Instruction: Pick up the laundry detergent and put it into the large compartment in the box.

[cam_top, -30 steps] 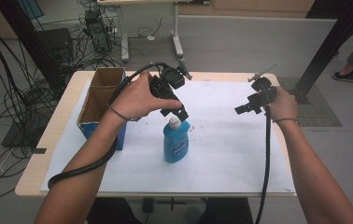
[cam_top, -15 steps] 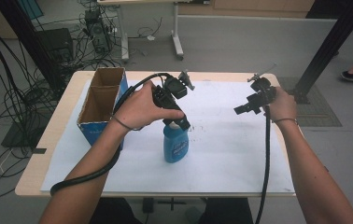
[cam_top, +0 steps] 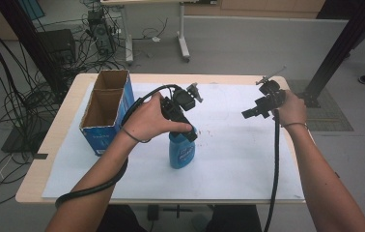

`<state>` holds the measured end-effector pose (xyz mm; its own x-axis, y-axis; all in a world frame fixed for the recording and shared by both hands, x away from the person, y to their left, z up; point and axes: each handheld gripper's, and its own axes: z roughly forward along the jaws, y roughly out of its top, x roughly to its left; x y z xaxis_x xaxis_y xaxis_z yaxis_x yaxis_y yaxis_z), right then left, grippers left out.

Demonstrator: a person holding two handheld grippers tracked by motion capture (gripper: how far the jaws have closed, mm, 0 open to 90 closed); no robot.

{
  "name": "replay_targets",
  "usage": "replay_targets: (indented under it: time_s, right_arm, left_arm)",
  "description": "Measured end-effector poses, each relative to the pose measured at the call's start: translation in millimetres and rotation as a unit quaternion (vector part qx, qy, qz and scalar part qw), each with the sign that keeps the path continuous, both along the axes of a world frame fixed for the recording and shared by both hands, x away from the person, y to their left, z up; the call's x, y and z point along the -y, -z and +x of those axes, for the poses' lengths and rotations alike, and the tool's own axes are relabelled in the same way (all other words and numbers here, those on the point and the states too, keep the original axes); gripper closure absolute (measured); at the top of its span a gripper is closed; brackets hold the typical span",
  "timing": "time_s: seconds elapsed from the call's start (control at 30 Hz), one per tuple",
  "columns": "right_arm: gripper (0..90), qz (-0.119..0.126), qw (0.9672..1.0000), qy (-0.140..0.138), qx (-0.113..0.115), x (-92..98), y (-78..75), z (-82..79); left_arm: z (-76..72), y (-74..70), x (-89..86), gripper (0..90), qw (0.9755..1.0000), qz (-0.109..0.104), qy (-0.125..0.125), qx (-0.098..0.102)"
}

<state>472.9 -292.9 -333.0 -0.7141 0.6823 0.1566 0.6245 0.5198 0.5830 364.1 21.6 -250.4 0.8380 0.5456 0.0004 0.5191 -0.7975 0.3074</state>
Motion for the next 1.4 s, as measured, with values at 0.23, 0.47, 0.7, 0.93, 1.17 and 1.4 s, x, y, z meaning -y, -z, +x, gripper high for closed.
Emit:
replay_targets:
  time_s: [0.23, 0.47, 0.7, 0.93, 1.17, 1.4]
  right_arm:
    - [4.1, 0.0, 1.0, -0.002, -0.001, -0.8, 1.0, 0.7]
    - [4.1, 0.0, 1.0, -0.002, -0.001, -0.4, 1.0, 0.5]
    - [4.1, -0.001, 1.0, 0.0, 0.002, 0.6, 0.0, -0.2]
    - [4.2, -0.001, 1.0, 0.0, 0.003, 1.2, -0.3, -0.5]
    - [4.2, -0.001, 1.0, 0.0, 0.004, 1.4, 0.0, -0.5]
    - [4.3, -0.004, 1.0, 0.001, 0.002, 1.3, 0.5, 0.5]
  left_arm:
    - [-0.3, 8.8, -0.1, 10.5, 1.0, 0.002, -0.002, -0.005]
    - [0.6, 16.6, 0.0, 10.5, 0.9999, 0.011, -0.007, -0.008]
    - [2.7, 22.7, 0.1, 10.6, 0.9997, 0.023, -0.009, -0.006]
    - [3.9, 28.0, 0.1, 10.7, 0.9995, 0.028, -0.013, -0.008]
    - [3.5, 27.9, -0.2, 10.6, 0.9995, 0.026, -0.013, -0.01]
    - [3.4, 27.4, -0.9, 10.7, 0.9996, 0.024, -0.014, -0.009]
